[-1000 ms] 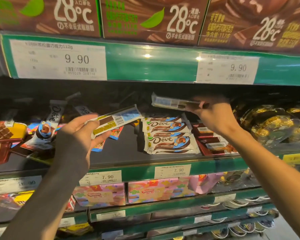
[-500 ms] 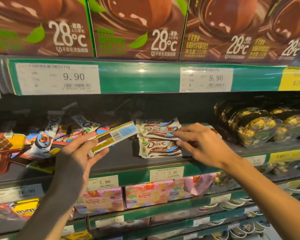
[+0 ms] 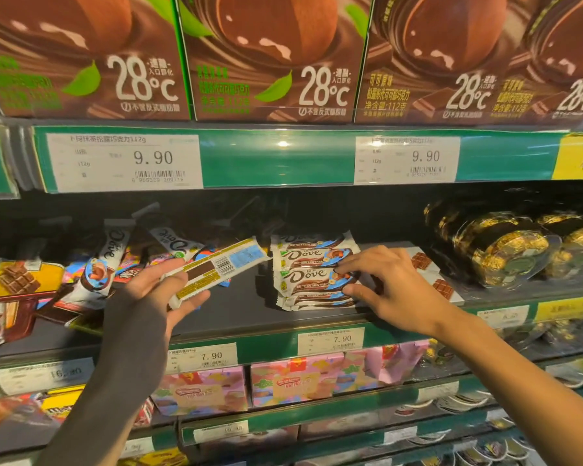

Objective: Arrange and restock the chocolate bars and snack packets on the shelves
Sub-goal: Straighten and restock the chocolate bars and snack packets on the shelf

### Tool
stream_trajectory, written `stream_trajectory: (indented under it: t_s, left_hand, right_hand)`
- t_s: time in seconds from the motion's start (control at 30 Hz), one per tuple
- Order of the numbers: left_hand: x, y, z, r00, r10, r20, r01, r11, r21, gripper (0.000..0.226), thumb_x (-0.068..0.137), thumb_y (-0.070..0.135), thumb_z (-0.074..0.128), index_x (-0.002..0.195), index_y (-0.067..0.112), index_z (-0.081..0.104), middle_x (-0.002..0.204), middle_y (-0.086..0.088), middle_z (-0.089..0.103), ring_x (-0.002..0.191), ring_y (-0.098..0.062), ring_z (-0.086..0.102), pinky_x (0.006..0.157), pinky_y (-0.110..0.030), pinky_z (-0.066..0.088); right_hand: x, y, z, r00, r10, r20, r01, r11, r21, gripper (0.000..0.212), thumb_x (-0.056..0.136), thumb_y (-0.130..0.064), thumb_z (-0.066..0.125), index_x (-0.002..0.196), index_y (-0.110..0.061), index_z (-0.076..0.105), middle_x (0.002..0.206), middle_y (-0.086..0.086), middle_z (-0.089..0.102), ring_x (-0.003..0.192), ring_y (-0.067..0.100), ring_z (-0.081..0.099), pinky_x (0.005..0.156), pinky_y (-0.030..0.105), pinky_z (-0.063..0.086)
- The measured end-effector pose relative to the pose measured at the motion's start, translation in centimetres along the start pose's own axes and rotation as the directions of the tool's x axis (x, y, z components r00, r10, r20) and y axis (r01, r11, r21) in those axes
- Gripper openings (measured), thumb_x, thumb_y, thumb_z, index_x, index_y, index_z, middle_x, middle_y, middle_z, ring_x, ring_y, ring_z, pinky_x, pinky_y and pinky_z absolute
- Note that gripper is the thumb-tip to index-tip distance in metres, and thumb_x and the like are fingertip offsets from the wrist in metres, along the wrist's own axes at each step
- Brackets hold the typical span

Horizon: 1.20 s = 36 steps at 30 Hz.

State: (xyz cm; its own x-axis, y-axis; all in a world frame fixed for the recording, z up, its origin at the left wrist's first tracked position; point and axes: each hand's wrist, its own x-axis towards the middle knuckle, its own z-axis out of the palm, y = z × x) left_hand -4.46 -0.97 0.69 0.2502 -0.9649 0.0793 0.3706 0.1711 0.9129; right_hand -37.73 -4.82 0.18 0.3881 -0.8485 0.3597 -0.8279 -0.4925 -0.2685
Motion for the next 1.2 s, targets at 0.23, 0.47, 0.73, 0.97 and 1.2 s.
stream_trajectory:
  t_s: [0.23, 0.47, 0.73, 0.97, 1.2]
  left_hand:
    - [-1.2, 0.0, 3.0, 0.992, -0.120, -0.030, 0.120, 0.993, -0.004, 0.018, 0.090, -0.003, 0.059, 0.105, 0.003, 0.067, 0.099, -0.012, 0.073, 0.092, -0.021, 0.073, 0.070, -0.033, 0.060]
    - [-2.6, -0.1, 6.7, 0.919, -0.382, 0.099, 0.395, 0.894, -0.212, 0.019, 0.089, -0.001, 0.057, 0.103, -0.001, 0.070, 0.096, -0.016, 0.073, 0.077, -0.020, 0.071, 0.058, -0.025, 0.058]
    - [-2.3, 1.0, 7.8, 0.845, -0.480, 0.235, 0.496, 0.868, -0.009, 0.038, 0.075, 0.028, 0.070, 0.103, 0.002, 0.072, 0.096, -0.023, 0.072, 0.076, -0.028, 0.072, 0.062, -0.032, 0.061]
    - [-1.6, 0.0, 7.3, 0.972, -0.110, 0.210, -0.012, 0.862, 0.507, 0.022, 0.096, 0.033, 0.056, 0.098, 0.017, 0.072, 0.089, 0.002, 0.074, 0.084, -0.012, 0.071, 0.073, -0.023, 0.058]
    - [-1.4, -4.0, 5.2, 0.921, 0.108, 0.373, -0.377, 0.482, 0.791, 0.010, 0.088, 0.033, 0.069, 0.095, 0.032, 0.063, 0.088, 0.023, 0.064, 0.084, 0.008, 0.059, 0.071, -0.016, 0.049]
  right_hand:
    - [-0.2, -2.4, -0.7, 0.982, 0.136, -0.131, -0.100, 0.964, 0.246, 0.038, 0.084, -0.051, 0.066, 0.118, -0.037, 0.060, 0.118, -0.021, 0.059, 0.115, 0.002, 0.050, 0.098, 0.040, 0.045]
    - [-0.2, -6.1, -1.9, 0.988, 0.111, -0.112, -0.035, 0.848, 0.529, 0.068, 0.080, -0.032, 0.079, 0.139, -0.033, 0.044, 0.138, -0.017, 0.050, 0.126, 0.008, 0.052, 0.101, 0.032, 0.047]
    - [0.0, -6.0, -3.3, 0.981, 0.192, -0.028, -0.103, 0.637, 0.764, 0.023, 0.083, -0.022, 0.070, 0.104, -0.013, 0.071, 0.098, 0.004, 0.076, 0.090, 0.026, 0.072, 0.074, 0.035, 0.061]
    - [1.2, -5.6, -4.4, 0.924, 0.366, 0.105, -0.226, 0.303, 0.926, 0.025, 0.090, -0.008, 0.065, 0.107, 0.010, 0.064, 0.093, 0.023, 0.074, 0.080, 0.027, 0.072, 0.063, 0.023, 0.057]
    - [3.0, -3.6, -5.1, 0.857, 0.498, 0.129, -0.346, 0.371, 0.862, 0.026, 0.096, -0.011, 0.059, 0.104, 0.013, 0.065, 0.087, 0.026, 0.066, 0.078, 0.031, 0.060, 0.063, 0.022, 0.055]
